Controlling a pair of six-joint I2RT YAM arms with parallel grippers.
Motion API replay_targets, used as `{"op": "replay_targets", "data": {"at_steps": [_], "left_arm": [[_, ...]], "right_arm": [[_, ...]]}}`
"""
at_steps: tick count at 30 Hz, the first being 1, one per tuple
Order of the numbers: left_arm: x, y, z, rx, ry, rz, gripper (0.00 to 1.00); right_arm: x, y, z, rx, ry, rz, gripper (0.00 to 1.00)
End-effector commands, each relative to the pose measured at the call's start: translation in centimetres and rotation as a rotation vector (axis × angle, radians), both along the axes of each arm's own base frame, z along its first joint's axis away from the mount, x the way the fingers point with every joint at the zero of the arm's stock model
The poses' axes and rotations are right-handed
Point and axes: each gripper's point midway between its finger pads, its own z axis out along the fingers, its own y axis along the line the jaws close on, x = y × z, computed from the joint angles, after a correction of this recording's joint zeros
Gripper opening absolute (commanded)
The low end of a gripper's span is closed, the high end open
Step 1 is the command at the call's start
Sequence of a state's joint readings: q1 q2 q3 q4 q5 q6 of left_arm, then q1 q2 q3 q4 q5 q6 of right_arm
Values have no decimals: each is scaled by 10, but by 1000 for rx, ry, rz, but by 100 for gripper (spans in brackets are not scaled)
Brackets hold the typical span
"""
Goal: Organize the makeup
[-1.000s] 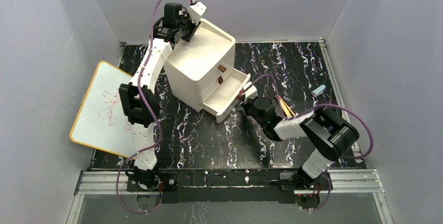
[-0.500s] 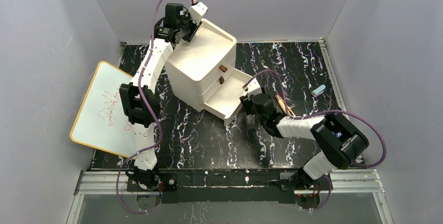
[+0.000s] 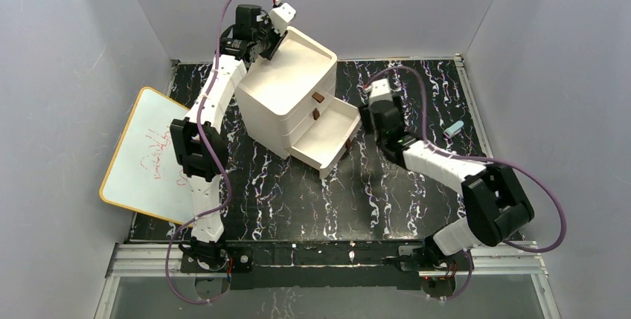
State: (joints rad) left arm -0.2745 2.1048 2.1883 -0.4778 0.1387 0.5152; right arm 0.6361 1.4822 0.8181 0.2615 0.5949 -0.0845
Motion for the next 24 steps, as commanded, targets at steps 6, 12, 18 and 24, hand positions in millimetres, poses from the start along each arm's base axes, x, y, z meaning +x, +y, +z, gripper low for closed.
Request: {"op": "replay_targets", "data": {"at_steps": [6, 12, 18, 24], "left_arm": [[-45, -12, -100, 128, 313, -85, 0], [-45, -12, -100, 131, 312, -85, 0], [-45, -12, -102, 131, 317, -86, 0], [-45, -12, -105, 133, 322, -86, 0]], "right_arm": [[11, -106, -8, 198, 234, -322, 74], [6, -99, -40, 197, 381, -322, 66], [-4, -93, -54, 214, 441, -297, 56], [-13, -93, -74, 202, 513, -312, 56]]}}
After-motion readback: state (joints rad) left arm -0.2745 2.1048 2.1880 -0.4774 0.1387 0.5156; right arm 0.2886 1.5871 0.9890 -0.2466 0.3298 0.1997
